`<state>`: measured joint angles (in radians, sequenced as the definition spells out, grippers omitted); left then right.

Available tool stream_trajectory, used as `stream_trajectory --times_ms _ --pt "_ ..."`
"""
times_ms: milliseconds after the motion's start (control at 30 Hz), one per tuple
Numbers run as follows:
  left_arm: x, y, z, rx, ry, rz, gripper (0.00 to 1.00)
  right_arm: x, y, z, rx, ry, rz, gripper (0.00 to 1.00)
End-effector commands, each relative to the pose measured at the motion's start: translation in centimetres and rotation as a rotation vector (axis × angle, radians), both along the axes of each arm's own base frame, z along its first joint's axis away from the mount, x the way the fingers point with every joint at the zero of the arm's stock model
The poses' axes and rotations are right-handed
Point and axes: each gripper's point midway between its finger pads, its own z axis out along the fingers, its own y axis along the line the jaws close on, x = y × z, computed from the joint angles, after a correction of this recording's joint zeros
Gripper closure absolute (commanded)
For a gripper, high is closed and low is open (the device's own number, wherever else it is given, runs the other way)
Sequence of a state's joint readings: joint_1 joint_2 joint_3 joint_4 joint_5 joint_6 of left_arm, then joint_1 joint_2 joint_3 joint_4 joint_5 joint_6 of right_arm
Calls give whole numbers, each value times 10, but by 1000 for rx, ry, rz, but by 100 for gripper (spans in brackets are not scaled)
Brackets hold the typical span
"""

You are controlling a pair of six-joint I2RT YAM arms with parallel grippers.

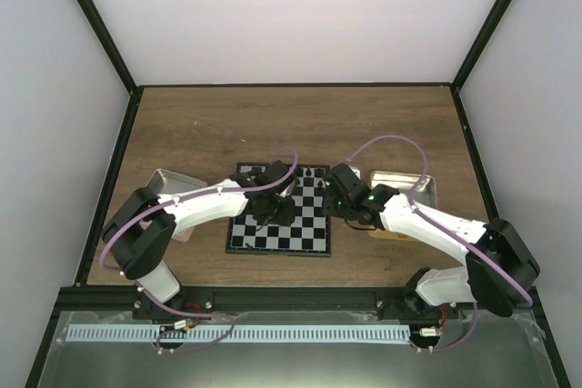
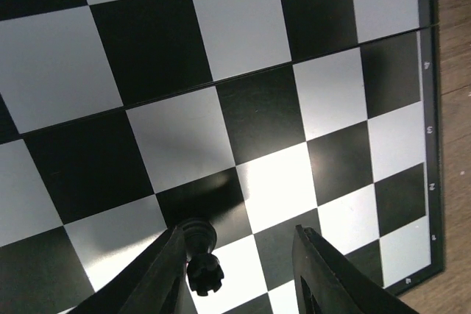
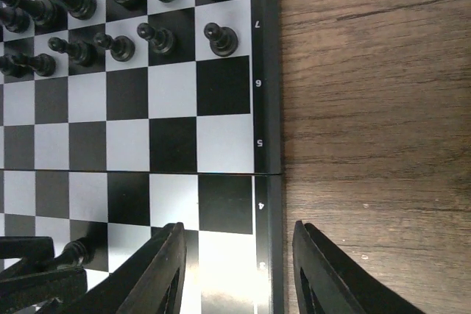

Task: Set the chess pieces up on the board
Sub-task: Pick up the chess piece from the chessboard, then place the chess piece on the chessboard.

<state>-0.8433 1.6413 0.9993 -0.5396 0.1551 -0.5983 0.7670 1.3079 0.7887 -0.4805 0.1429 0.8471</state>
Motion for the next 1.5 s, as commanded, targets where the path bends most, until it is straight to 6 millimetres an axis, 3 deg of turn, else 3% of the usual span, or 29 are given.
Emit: stream_trajectory --times_ms 0,233,533,733,967,1133,1233,1467 --pt "2 10 -2 104 -19 -4 58 9 -5 8 9 -57 -35 58" --pt "-1 13 -6 161 -15 -23 64 9 -9 7 13 -69 -43 58" --pt "5 7 4 161 -35 -68 95 7 -14 4 14 -68 -56 58" --pt "38 30 38 238 -155 -3 96 7 -15 6 22 -76 -67 58" --pt "95 84 71 266 -223 137 94 6 -17 6 37 -88 -76 58" --pt "135 111 66 290 -205 189 93 5 -18 2 36 -87 -76 58" --pt "154 121 53 313 -176 209 93 4 -18 0 42 -83 -71 58" --pt "166 127 7 383 -84 189 92 2 -18 -3 47 -81 -69 58"
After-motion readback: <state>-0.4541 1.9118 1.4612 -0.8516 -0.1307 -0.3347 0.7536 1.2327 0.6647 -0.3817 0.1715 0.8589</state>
